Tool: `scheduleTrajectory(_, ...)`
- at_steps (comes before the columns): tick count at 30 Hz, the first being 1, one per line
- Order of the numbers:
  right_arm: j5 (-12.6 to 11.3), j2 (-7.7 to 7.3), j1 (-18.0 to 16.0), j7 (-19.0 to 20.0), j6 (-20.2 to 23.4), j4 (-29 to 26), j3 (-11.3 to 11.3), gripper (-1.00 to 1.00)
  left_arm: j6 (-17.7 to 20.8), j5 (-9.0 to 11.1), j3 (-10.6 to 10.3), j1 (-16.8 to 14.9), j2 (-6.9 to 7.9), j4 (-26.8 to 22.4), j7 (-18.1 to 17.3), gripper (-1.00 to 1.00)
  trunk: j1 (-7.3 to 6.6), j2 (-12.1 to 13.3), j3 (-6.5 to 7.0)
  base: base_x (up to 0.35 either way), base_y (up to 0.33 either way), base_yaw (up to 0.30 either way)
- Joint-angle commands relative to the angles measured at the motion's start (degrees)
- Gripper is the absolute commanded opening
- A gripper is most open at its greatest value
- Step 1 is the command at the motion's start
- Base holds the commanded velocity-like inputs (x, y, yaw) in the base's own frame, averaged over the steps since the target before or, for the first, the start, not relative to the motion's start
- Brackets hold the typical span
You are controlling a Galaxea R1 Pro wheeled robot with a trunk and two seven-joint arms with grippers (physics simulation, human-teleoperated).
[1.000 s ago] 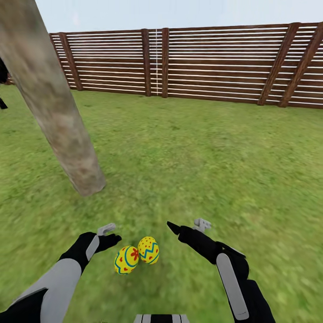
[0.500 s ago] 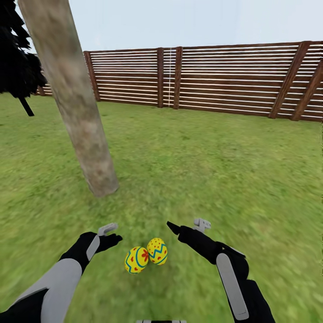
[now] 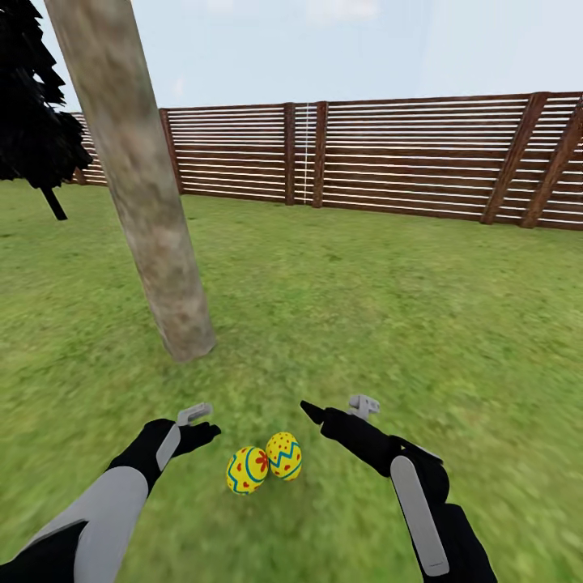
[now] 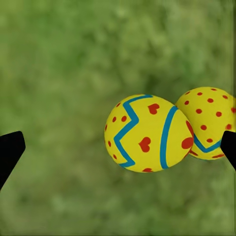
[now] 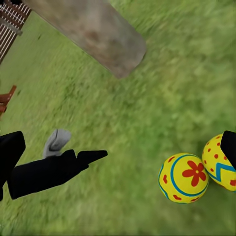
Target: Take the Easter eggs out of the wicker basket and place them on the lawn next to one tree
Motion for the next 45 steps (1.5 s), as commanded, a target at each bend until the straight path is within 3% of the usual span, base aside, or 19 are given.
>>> scheduleTrajectory(1, 0.16, 0.04, -0.06, 0.23, 0.53, -0.04, -0.08, 1.00, 0.33, -0.27, 0.33, -0.02, -0.03, -0.10, -0.30, 1.00, -0.04, 0.00, 0.08, 0.000, 0.000, 0.000)
scheduleTrajectory(19, 0.24, 0.07, -0.99, -0.86, 4.42, 0.28, -0.16, 1.00, 1.47, -0.27, 0.36, -0.02, -0.03, -0.10, -0.36, 1.00, -0.50, 0.24, 2.39, 0.000, 0.000, 0.000)
scheduleTrajectory(45, 0.24, 0.13, -1.11, -1.00, 4.50, 0.40, -0.16, 1.00, 1.49, -0.27, 0.38, -0.04, -0.03, -0.10, -0.31, 1.00, -6.18, 10.61, 4.63, -0.058, 0.000, 0.000)
